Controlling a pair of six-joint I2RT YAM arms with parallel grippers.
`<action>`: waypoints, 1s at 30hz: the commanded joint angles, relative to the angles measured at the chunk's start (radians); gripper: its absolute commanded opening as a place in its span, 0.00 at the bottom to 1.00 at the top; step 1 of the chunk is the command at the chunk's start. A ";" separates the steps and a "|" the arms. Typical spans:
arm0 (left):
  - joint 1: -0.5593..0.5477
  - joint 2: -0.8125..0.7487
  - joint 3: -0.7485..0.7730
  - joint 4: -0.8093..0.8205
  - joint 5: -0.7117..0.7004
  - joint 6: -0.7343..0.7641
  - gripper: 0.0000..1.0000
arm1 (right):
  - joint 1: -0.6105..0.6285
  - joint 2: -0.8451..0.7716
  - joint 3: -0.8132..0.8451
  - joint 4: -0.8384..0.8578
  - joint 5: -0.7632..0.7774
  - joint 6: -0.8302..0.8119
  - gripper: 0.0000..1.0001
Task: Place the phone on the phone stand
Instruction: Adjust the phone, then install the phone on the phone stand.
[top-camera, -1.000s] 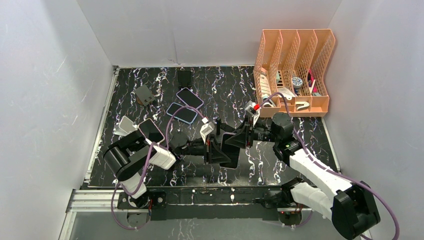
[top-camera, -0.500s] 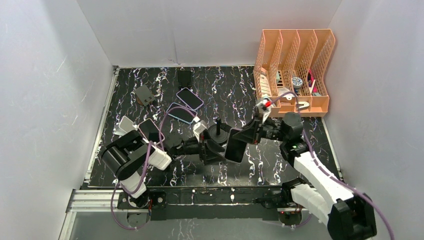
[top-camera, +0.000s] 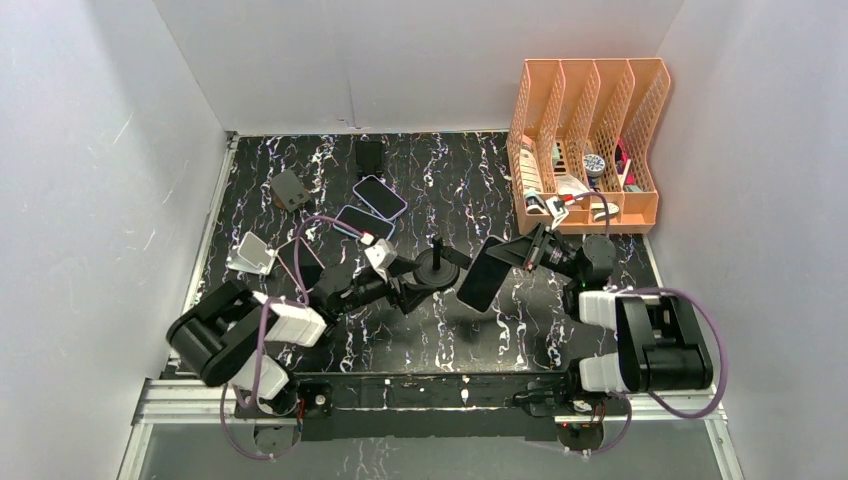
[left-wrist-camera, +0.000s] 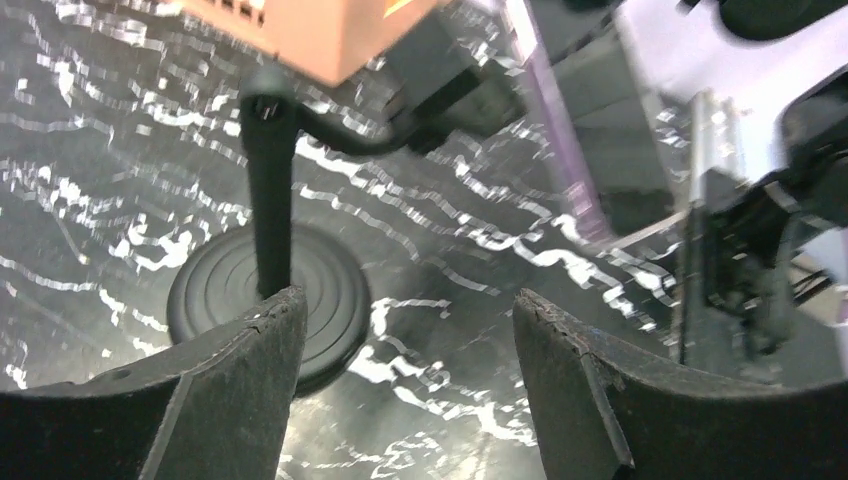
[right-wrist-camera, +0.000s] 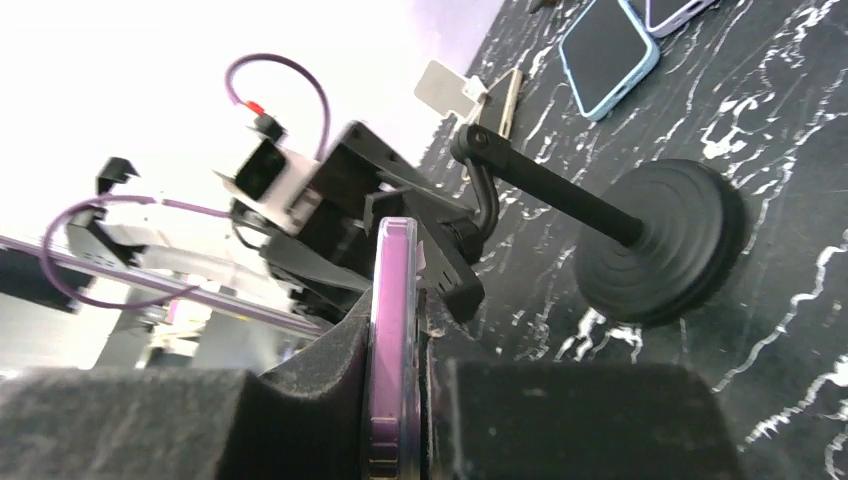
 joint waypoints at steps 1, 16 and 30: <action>-0.001 0.131 0.057 -0.041 -0.077 0.144 0.72 | 0.008 0.055 0.114 0.573 -0.026 0.267 0.01; 0.000 0.495 0.252 0.187 -0.066 0.151 0.73 | 0.017 0.109 0.231 0.428 -0.054 0.205 0.01; 0.046 0.654 0.357 0.250 0.030 0.099 0.23 | 0.087 0.233 0.293 0.400 -0.034 0.152 0.01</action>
